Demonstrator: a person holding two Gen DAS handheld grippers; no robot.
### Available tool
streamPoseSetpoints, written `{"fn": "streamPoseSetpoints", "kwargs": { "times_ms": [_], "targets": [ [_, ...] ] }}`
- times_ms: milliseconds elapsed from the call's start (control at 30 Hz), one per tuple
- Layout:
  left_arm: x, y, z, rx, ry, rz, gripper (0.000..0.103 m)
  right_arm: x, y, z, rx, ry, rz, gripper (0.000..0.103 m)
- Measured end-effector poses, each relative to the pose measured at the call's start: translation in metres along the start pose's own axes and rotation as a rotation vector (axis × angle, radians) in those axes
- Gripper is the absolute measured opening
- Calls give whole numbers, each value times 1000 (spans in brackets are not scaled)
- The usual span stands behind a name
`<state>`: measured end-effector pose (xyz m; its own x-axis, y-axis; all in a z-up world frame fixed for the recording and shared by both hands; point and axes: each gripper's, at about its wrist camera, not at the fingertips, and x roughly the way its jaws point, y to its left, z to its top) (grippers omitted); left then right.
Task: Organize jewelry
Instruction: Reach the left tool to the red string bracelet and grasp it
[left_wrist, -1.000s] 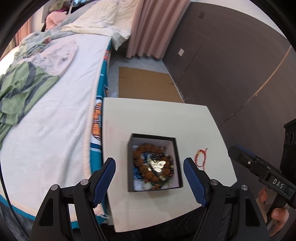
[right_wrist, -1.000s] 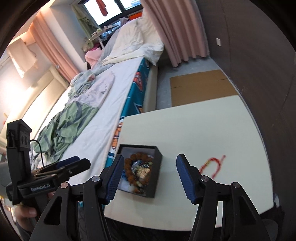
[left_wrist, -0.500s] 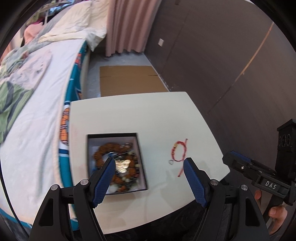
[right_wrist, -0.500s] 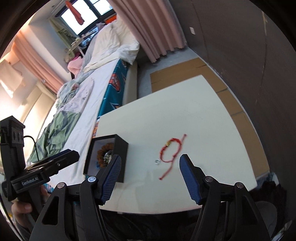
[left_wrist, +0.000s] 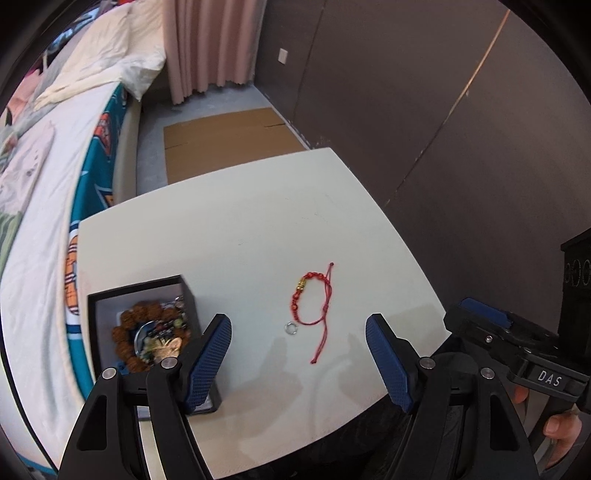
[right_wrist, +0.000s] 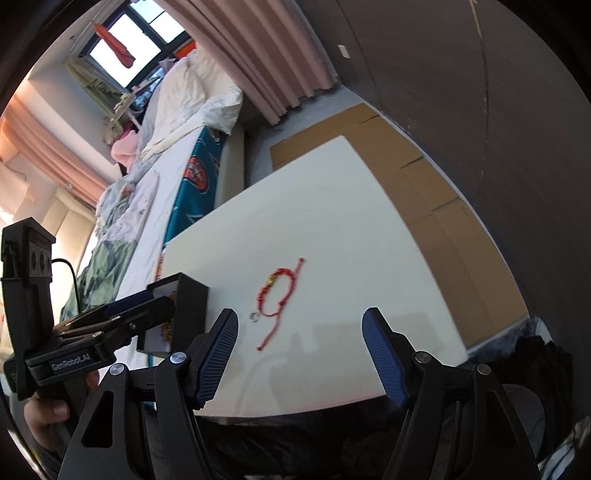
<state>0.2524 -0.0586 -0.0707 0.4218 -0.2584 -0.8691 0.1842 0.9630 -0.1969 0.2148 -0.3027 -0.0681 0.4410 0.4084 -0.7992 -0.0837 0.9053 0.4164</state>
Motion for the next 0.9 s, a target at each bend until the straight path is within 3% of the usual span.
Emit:
{"fn": "streamPoseSetpoints", "kwargs": {
  "times_ms": [400, 567, 800, 900],
  "targets": [
    [57, -13, 13, 28, 116, 25, 47, 8, -37, 7, 65, 17, -26, 70],
    [80, -15, 19, 36, 151, 35, 42, 8, -49, 14, 83, 11, -45, 70],
    [107, -14, 26, 41, 197, 54, 25, 8, -61, 20, 107, 2, -69, 70],
    [118, -13, 28, 42, 215, 67, 22, 9, -64, 24, 115, 4, -72, 70]
  ]
}}
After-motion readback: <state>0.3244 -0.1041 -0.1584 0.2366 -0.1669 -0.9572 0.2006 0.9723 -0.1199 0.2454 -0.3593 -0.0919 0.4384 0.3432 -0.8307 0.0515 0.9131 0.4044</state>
